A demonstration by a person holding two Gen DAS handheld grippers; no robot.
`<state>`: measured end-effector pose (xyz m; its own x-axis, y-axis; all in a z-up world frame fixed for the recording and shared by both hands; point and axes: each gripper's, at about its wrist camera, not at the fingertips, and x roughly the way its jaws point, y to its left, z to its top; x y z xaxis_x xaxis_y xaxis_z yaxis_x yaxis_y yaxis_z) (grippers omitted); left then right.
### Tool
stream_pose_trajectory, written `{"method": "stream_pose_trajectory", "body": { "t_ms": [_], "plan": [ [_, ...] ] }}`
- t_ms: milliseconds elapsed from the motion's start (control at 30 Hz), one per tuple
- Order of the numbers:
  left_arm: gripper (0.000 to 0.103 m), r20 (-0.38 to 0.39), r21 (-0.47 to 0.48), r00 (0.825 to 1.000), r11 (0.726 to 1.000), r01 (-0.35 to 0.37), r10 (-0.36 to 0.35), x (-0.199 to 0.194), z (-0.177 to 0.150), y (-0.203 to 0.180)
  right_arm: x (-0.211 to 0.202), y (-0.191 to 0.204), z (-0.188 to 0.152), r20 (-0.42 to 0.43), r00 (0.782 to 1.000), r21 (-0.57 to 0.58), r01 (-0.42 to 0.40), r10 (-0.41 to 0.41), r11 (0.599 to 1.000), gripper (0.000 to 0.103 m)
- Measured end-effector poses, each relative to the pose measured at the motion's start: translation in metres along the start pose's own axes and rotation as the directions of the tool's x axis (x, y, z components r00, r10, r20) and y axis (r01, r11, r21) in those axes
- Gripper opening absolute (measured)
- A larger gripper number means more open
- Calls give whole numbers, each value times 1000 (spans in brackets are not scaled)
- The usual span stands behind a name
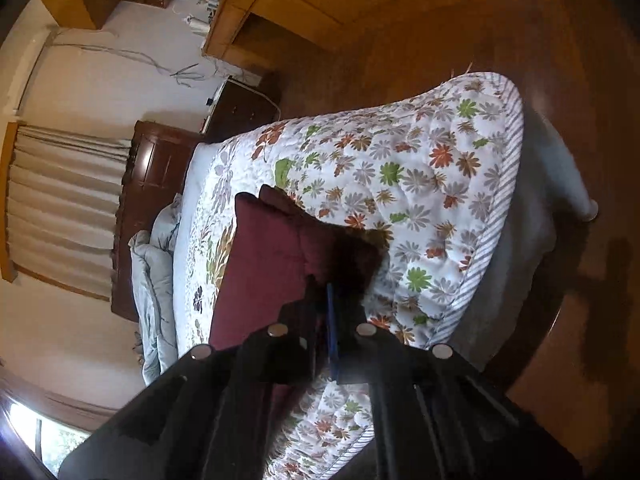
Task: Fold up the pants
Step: 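Grasp both leg cuffs with the right gripper while the left gripper holds the waistband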
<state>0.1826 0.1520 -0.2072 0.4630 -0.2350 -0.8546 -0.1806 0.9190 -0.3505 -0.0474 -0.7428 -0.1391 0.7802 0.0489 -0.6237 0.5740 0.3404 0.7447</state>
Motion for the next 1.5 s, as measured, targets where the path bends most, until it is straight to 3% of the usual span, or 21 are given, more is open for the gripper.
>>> {"method": "stream_pose_trajectory", "body": {
  "t_ms": [67, 100, 167, 233, 267, 400, 767, 867, 967, 1133, 1367, 1500],
  "plan": [
    [94, 3, -3, 1000, 1000, 7, -7, 0, 0, 1, 2, 0, 1, -17, 1000, 3, -19, 19, 1000, 5],
    [94, 4, 2, 1000, 1000, 6, -6, 0, -1, 1, 0, -3, 2, -21, 998, 24, -55, 55, 998, 10],
    [94, 4, 12, 1000, 1000, 4, -5, 0, -2, 0, -15, -8, 5, 26, 998, 40, -51, 50, 998, 22],
    [94, 6, 14, 1000, 1000, 9, -9, 0, -2, 0, -24, -12, 8, 49, 997, 55, -59, 56, 997, 56],
    [95, 6, 12, 1000, 1000, 10, -10, 0, -1, 0, -25, -15, 9, 44, 997, 68, -72, 69, 995, 60],
    [97, 7, 6, 1000, 1000, 6, -6, 1, -1, -1, -14, -18, 11, 4, 992, 82, -126, 127, 989, 60],
    [98, 1, 9, 1000, 1000, -7, 7, 2, 0, -3, 13, -11, 11, -37, 985, 85, -166, 169, 983, 62],
    [98, 2, 3, 1000, 1000, -5, 5, 2, 0, -3, 9, -1, 13, -30, 969, 40, -244, 245, 969, 59],
    [98, 7, 3, 1000, 1000, -10, 10, 2, -1, -4, 21, -10, 12, -63, 969, 56, -237, 240, 970, 57],
    [99, 4, 4, 1000, 1000, -17, 17, 3, -1, -5, 19, -1, 11, -52, 953, 22, -296, 297, 955, 57],
    [99, 8, -3, 1000, 1000, -18, 18, 3, -1, -6, 39, 11, 15, -74, 954, 11, -291, 291, 957, 56],
    [99, 8, -11, 1000, 1000, -16, 16, 3, 0, -6, 47, 6, 17, -64, 958, 44, -276, 278, 960, 43]
  ]
}}
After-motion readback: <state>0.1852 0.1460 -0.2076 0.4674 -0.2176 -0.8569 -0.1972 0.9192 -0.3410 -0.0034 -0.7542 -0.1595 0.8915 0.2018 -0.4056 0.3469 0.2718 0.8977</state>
